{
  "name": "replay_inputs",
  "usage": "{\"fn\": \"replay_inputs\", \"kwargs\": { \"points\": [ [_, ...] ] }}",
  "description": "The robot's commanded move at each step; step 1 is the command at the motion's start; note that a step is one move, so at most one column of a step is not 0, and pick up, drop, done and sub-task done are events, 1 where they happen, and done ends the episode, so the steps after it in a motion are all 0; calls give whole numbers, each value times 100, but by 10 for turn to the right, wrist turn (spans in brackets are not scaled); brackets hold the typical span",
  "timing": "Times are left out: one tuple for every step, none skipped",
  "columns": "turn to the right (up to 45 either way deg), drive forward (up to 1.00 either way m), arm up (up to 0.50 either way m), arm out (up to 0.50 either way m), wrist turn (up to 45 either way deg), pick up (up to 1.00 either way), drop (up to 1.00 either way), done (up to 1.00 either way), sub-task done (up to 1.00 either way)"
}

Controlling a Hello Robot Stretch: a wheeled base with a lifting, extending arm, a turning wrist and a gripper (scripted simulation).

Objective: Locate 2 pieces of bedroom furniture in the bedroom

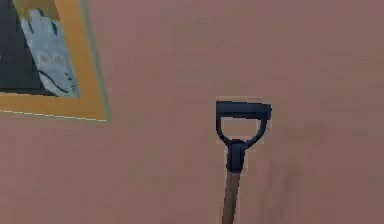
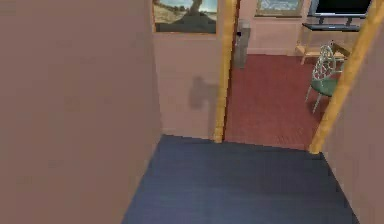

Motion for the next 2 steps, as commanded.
{"fn": "replay_inputs", "kwargs": {
  "points": [
    [-450, 0, 0, 0, 0, 0, 0, 0, 0],
    [-330, 0, 0, 0, 0, 0, 0, 0, 0]
  ]
}}
